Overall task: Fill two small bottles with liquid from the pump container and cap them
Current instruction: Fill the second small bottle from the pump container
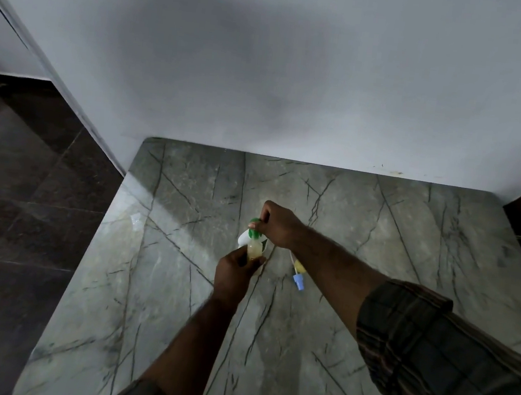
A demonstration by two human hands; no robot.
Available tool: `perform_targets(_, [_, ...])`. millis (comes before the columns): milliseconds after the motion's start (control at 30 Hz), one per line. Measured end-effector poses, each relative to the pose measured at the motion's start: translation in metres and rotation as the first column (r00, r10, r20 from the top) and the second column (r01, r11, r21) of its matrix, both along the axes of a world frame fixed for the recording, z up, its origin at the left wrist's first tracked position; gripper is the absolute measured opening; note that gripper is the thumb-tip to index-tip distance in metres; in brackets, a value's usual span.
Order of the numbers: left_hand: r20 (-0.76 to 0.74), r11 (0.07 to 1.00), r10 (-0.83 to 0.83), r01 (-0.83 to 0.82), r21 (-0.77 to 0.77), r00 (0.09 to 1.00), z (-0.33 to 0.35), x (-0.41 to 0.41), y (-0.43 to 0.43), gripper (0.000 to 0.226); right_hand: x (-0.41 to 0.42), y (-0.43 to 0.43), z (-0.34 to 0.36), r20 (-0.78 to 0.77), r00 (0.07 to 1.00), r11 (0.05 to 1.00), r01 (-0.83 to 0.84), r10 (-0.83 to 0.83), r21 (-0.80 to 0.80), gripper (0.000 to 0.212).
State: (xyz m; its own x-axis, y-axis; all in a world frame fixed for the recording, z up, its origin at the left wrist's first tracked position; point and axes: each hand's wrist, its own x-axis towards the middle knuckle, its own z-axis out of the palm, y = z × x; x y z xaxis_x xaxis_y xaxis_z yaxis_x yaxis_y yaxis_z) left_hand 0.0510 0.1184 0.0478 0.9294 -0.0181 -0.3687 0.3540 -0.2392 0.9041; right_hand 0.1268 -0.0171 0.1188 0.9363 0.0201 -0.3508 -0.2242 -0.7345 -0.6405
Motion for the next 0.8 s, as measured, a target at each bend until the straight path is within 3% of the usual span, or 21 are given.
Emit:
perform_targets(667, [-0.027, 0.999, 0.021, -0.021, -0.024, 0.999, 0.002, -0.004, -0.001, 0.036, -0.005, 0.001, -0.008, -0.019, 1.000, 1.000, -0.006, 0.006, -0.010, 0.029])
perform_targets(800, [-0.005, 1.000, 0.003, -0.004, -0.021, 1.000, 0.008, -0.002, -0.002, 0.027, -0.001, -0.001, -0.003, -0.002, 1.000, 1.000, -0.001, 0.001, -0.028, 0.035])
